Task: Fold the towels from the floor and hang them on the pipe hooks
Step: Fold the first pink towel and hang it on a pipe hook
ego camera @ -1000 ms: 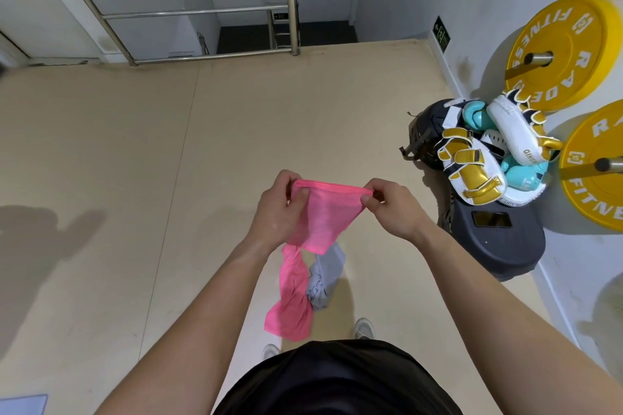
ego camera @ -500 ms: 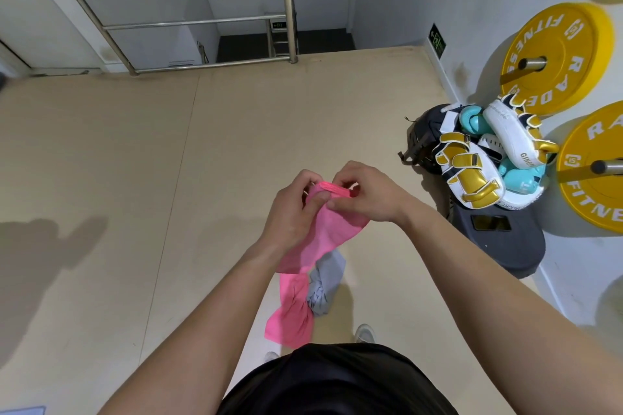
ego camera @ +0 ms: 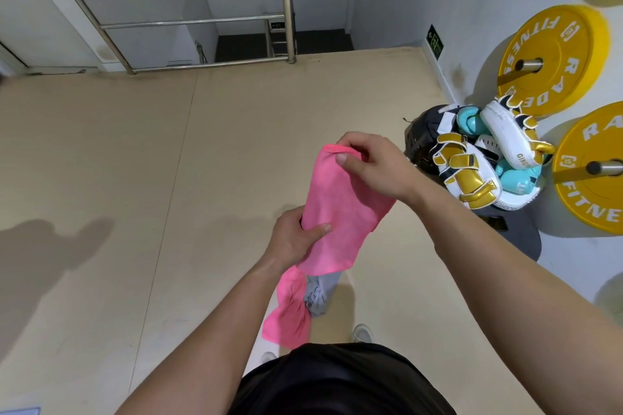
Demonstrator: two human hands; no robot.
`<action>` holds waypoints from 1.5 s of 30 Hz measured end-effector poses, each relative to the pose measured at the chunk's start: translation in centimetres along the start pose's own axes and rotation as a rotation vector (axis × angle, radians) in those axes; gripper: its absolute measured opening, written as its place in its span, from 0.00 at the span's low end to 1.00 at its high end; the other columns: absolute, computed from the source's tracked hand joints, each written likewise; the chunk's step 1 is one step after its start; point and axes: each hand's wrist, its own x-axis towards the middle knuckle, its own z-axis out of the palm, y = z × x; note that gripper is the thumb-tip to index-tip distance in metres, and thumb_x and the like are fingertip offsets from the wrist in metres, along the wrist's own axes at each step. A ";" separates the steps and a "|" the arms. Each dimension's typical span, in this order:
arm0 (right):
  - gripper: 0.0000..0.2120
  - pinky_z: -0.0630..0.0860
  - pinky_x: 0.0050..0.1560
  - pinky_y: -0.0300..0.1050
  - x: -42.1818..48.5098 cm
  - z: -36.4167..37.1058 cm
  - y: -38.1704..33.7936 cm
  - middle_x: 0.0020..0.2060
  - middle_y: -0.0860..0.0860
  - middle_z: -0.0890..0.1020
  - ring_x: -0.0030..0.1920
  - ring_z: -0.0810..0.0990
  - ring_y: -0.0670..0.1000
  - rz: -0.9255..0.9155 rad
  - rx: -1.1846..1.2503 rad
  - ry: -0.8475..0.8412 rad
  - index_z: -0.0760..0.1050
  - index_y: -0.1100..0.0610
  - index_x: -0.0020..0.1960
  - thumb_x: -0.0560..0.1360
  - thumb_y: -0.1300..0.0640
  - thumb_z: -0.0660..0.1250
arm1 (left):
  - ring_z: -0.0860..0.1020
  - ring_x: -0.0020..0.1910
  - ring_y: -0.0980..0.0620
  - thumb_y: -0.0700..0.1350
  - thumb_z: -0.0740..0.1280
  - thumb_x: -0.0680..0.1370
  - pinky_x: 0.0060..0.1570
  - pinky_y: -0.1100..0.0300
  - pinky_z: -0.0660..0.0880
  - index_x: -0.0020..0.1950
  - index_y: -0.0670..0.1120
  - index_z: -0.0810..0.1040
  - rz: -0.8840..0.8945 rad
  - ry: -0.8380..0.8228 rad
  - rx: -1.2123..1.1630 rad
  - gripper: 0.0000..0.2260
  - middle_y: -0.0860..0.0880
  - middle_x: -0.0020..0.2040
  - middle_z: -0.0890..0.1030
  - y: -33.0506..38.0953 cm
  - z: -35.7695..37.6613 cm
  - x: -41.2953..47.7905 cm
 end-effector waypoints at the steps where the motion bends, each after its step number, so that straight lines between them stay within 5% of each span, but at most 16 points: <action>1: 0.04 0.69 0.43 0.34 0.0 -0.6 0.3 0.36 0.44 0.78 0.39 0.74 0.41 0.001 -0.010 0.048 0.76 0.51 0.46 0.78 0.59 0.66 | 0.81 0.39 0.52 0.59 0.74 0.66 0.39 0.55 0.76 0.47 0.45 0.82 -0.018 0.000 0.020 0.20 0.51 0.41 0.84 -0.3 0.0 0.1; 4: 0.05 0.66 0.40 0.32 0.0 -2.3 1.5 0.34 0.43 0.75 0.37 0.72 0.40 0.020 -0.048 0.198 0.75 0.50 0.46 0.78 0.59 0.65 | 0.75 0.33 0.52 0.56 0.74 0.66 0.34 0.56 0.72 0.43 0.47 0.81 -0.096 -0.015 0.035 0.14 0.52 0.34 0.78 -1.6 -0.6 0.2; 11: 0.08 0.67 0.39 0.50 -2.0 -2.6 7.5 0.33 0.49 0.72 0.37 0.72 0.53 0.290 -0.134 0.451 0.69 0.55 0.44 0.81 0.55 0.61 | 0.75 0.33 0.54 0.46 0.74 0.75 0.40 0.58 0.70 0.43 0.39 0.81 -0.173 0.084 -0.052 0.10 0.48 0.34 0.78 -3.8 -4.4 0.4; 16: 0.08 0.66 0.42 0.49 -5.0 0.9 9.7 0.42 0.61 0.79 0.45 0.78 0.63 0.489 -0.143 0.466 0.70 0.59 0.50 0.83 0.54 0.57 | 0.79 0.44 0.47 0.52 0.72 0.74 0.52 0.44 0.77 0.50 0.41 0.81 -0.168 0.281 -0.290 0.15 0.44 0.45 0.82 -2.9 -6.2 1.4; 19: 0.10 0.63 0.41 0.48 -6.0 2.9 9.4 0.43 0.62 0.79 0.45 0.77 0.62 0.550 -0.110 0.488 0.69 0.61 0.51 0.83 0.55 0.57 | 0.79 0.49 0.46 0.49 0.63 0.82 0.50 0.50 0.75 0.53 0.42 0.78 -0.176 0.446 -0.195 0.11 0.46 0.49 0.82 -1.7 -5.5 1.9; 24: 0.09 0.62 0.41 0.47 -6.3 4.3 9.0 0.40 0.54 0.75 0.40 0.71 0.55 0.583 -0.108 0.586 0.67 0.58 0.47 0.83 0.54 0.56 | 0.74 0.40 0.44 0.50 0.56 0.84 0.40 0.54 0.67 0.49 0.43 0.70 -0.119 0.638 0.180 0.11 0.46 0.42 0.77 -1.5 -4.0 1.8; 31: 0.11 0.70 0.41 0.49 -6.3 6.8 7.9 0.39 0.55 0.79 0.40 0.76 0.57 0.578 -0.058 0.563 0.74 0.58 0.44 0.79 0.52 0.62 | 0.78 0.42 0.43 0.52 0.64 0.80 0.39 0.58 0.69 0.49 0.44 0.74 -0.173 0.574 0.127 0.11 0.47 0.42 0.79 -0.9 -1.5 2.2; 36: 0.12 0.67 0.35 0.42 -6.2 9.9 4.5 0.33 0.50 0.80 0.33 0.75 0.47 0.490 0.094 0.395 0.77 0.56 0.40 0.79 0.51 0.66 | 0.75 0.38 0.53 0.48 0.67 0.79 0.34 0.66 0.65 0.47 0.47 0.77 -0.066 0.392 0.025 0.05 0.53 0.39 0.78 1.1 2.5 1.6; 39: 0.09 0.66 0.34 0.41 -6.1 10.9 4.3 0.34 0.50 0.81 0.34 0.77 0.51 0.496 0.083 0.312 0.79 0.57 0.41 0.78 0.54 0.66 | 0.75 0.36 0.61 0.47 0.67 0.79 0.34 0.73 0.67 0.46 0.48 0.79 -0.025 0.341 -0.015 0.04 0.55 0.38 0.78 1.4 3.6 1.2; 43: 0.08 0.66 0.31 0.34 -6.3 10.5 4.3 0.33 0.49 0.80 0.31 0.76 0.49 0.474 0.076 0.276 0.79 0.56 0.40 0.77 0.57 0.66 | 0.76 0.35 0.59 0.47 0.67 0.79 0.35 0.70 0.68 0.45 0.48 0.82 -0.027 0.321 -0.061 0.06 0.55 0.38 0.80 1.5 3.4 1.0; 45: 0.07 0.69 0.32 0.38 -6.5 10.4 3.9 0.33 0.50 0.81 0.29 0.76 0.49 0.449 0.088 0.241 0.79 0.56 0.39 0.76 0.58 0.66 | 0.75 0.32 0.59 0.47 0.67 0.79 0.34 0.68 0.68 0.41 0.50 0.82 -0.025 0.318 -0.063 0.08 0.56 0.34 0.79 1.6 3.2 1.0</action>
